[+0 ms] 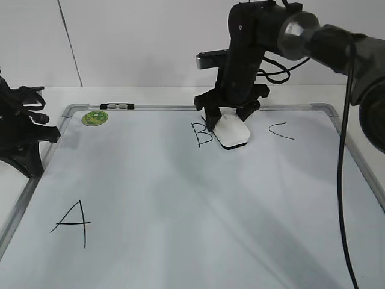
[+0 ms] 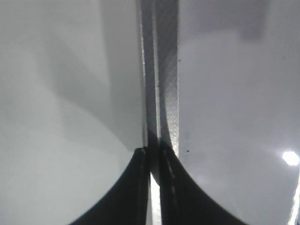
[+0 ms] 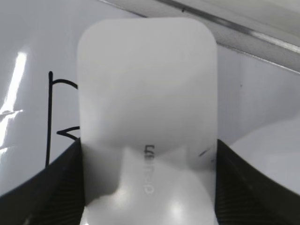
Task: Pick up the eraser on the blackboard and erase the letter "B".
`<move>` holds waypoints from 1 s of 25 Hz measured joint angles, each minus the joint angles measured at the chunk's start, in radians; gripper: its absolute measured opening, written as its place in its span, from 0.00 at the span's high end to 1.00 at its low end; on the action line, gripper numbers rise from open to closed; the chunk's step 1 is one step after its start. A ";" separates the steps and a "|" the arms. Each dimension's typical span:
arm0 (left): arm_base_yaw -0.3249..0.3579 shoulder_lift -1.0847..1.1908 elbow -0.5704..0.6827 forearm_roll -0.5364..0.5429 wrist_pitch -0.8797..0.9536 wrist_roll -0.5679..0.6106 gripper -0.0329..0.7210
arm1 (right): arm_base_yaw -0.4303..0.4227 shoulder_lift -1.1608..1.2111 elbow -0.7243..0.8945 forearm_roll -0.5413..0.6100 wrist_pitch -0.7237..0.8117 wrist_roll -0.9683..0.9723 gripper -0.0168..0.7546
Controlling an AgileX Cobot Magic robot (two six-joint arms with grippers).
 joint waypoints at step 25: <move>0.002 0.001 0.000 -0.004 -0.001 0.000 0.93 | 0.060 0.021 -0.019 0.027 -0.037 0.008 0.29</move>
